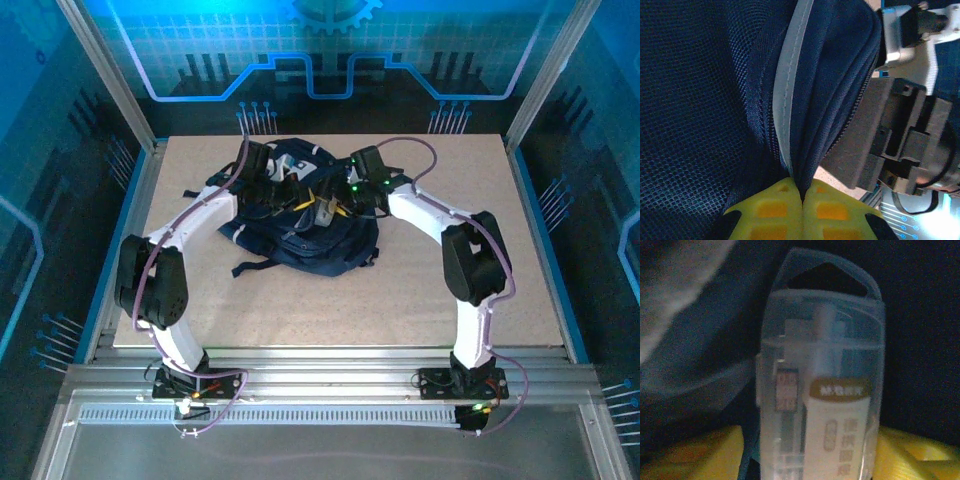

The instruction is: Pack the student bag

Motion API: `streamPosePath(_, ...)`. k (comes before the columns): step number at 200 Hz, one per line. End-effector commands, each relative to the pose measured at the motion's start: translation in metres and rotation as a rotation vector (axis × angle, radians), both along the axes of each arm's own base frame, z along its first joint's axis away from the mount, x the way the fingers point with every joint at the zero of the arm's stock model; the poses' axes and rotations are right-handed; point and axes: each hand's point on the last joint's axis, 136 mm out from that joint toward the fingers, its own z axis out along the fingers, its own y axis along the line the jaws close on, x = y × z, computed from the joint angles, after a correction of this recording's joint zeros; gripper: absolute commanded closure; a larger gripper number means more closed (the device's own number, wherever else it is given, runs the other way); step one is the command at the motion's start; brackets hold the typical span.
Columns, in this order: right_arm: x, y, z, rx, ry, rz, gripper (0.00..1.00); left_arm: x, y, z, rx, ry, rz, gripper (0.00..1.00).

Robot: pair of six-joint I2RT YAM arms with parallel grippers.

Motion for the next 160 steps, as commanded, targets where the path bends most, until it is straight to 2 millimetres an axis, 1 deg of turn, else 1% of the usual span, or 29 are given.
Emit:
streamPosePath(1, 0.002, 0.032, 0.029, 0.124, -0.040, 0.045, 0.25, -0.013, -0.017, 0.059, -0.108, -0.120, -0.073, 1.00)
streamPosePath(18, 0.000, 0.025, 0.024, 0.098, -0.050, 0.027, 0.25, -0.013, -0.018, 0.060, -0.107, -0.121, -0.074, 1.00)
streamPosePath(28, -0.001, 0.024, 0.022, 0.109, -0.056, 0.018, 0.29, -0.012, -0.018, 0.059, -0.111, -0.118, -0.074, 1.00)
streamPosePath(43, -0.002, 0.034, 0.022, 0.161, -0.056, 0.042, 0.36, -0.012, -0.022, 0.060, -0.129, -0.109, -0.078, 1.00)
streamPosePath(60, -0.001, 0.041, 0.019, 0.164, -0.063, 0.052, 0.53, -0.014, -0.030, 0.063, -0.136, -0.117, -0.092, 1.00)
streamPosePath(73, 0.003, 0.051, 0.017, 0.184, -0.063, 0.067, 0.63, -0.017, -0.038, 0.063, -0.138, -0.117, -0.111, 1.00)
streamPosePath(82, 0.006, 0.060, 0.018, 0.214, -0.062, 0.089, 0.68, -0.019, -0.043, 0.063, -0.140, -0.114, -0.124, 1.00)
streamPosePath(90, 0.007, 0.067, 0.019, 0.237, -0.061, 0.112, 0.70, -0.019, -0.046, 0.062, -0.140, -0.111, -0.130, 1.00)
streamPosePath(100, 0.007, 0.069, 0.019, 0.240, -0.051, 0.128, 0.69, -0.018, -0.048, 0.060, -0.144, -0.106, -0.128, 1.00)
streamPosePath(107, 0.006, 0.064, 0.018, 0.222, -0.052, 0.123, 0.68, -0.017, -0.049, 0.059, -0.147, -0.103, -0.126, 1.00)
streamPosePath(117, 0.004, 0.050, 0.016, 0.179, -0.055, 0.106, 0.64, -0.014, -0.049, 0.054, -0.142, -0.099, -0.117, 1.00)
streamPosePath(126, -0.001, 0.032, 0.014, 0.133, -0.052, 0.083, 0.58, -0.011, -0.049, 0.049, -0.136, -0.093, -0.107, 1.00)
streamPosePath(137, -0.008, 0.009, 0.015, 0.071, -0.057, 0.061, 0.53, -0.007, -0.049, 0.043, -0.137, -0.081, -0.094, 1.00)
streamPosePath(138, -0.010, 0.007, 0.012, 0.063, -0.052, 0.059, 0.52, -0.006, -0.050, 0.043, -0.138, -0.080, -0.094, 1.00)
streamPosePath(160, -0.032, -0.037, 0.018, -0.067, -0.071, 0.034, 0.43, 0.002, -0.057, 0.034, -0.152, -0.065, -0.070, 0.97)
